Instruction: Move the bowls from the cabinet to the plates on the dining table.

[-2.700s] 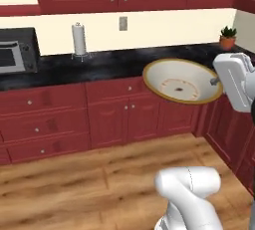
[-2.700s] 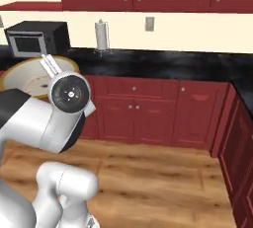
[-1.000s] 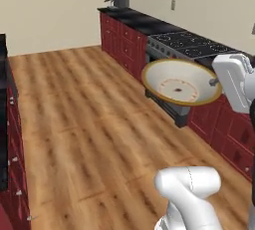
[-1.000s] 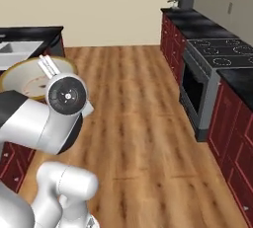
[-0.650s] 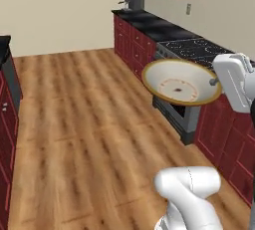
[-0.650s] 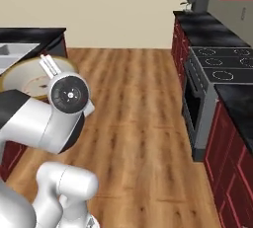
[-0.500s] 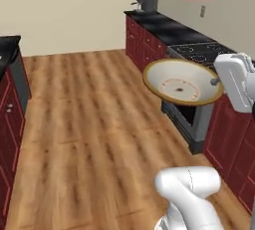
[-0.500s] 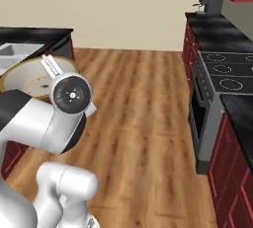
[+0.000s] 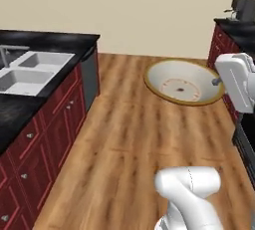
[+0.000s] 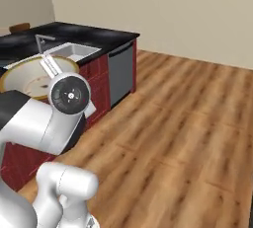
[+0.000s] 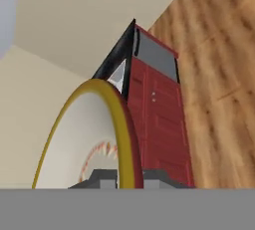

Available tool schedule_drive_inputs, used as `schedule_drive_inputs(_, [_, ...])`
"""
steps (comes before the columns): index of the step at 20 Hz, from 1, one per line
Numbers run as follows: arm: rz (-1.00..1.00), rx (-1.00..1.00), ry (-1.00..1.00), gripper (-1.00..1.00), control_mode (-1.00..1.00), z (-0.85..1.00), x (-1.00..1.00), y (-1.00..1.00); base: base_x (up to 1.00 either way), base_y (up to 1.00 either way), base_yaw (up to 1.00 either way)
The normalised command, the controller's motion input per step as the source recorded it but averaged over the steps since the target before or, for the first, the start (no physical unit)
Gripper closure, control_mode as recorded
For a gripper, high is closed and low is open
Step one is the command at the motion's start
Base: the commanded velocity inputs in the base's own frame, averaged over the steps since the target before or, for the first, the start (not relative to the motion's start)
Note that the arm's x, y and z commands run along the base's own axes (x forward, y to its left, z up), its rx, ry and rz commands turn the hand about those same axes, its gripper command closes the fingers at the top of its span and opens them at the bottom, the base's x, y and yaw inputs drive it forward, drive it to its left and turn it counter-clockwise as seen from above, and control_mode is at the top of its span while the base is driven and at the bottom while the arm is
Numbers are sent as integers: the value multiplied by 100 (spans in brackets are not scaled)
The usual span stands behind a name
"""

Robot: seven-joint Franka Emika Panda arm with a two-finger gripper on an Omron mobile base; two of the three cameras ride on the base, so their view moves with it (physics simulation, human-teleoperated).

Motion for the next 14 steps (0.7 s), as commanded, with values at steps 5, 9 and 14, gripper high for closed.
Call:
schedule_drive_inputs(5, [0,0,0,100,100,0,0,0,100,-15,61])
schedule_drive_inputs(9, [0,0,0,100,100,0,0,0,100,-12,58])
schedule_drive_inputs(14, [0,0,0,100,100,0,0,0,99,-11,60])
